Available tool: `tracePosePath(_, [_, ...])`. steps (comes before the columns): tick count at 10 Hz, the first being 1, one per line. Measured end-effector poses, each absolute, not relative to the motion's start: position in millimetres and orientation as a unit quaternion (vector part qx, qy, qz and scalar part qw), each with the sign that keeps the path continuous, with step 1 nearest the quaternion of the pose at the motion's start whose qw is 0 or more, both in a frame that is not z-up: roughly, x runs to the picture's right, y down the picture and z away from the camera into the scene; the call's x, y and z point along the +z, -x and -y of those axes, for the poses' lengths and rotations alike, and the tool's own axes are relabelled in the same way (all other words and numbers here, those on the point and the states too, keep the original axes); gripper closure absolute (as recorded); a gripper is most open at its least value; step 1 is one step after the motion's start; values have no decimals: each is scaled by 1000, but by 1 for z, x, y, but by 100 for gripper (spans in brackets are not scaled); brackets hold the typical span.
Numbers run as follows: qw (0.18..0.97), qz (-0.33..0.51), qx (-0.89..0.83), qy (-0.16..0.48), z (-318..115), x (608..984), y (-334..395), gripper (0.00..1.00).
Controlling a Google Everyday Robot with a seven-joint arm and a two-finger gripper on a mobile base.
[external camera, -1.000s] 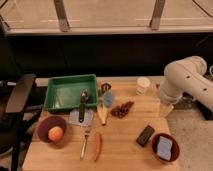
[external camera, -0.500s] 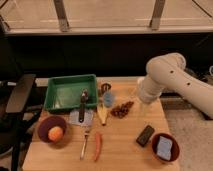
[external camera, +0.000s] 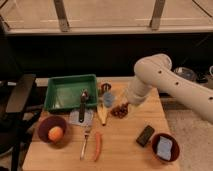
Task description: Place apple in tray
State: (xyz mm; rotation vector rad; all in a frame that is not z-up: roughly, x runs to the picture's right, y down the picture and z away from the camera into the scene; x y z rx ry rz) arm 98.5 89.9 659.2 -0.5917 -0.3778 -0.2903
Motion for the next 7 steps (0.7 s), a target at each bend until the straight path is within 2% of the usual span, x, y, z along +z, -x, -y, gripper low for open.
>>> tracePosePath(4, [927,190,-154,285,-88,662,-93,35])
tracePosePath(7, [915,222,-183,283,-90,672,-39,35])
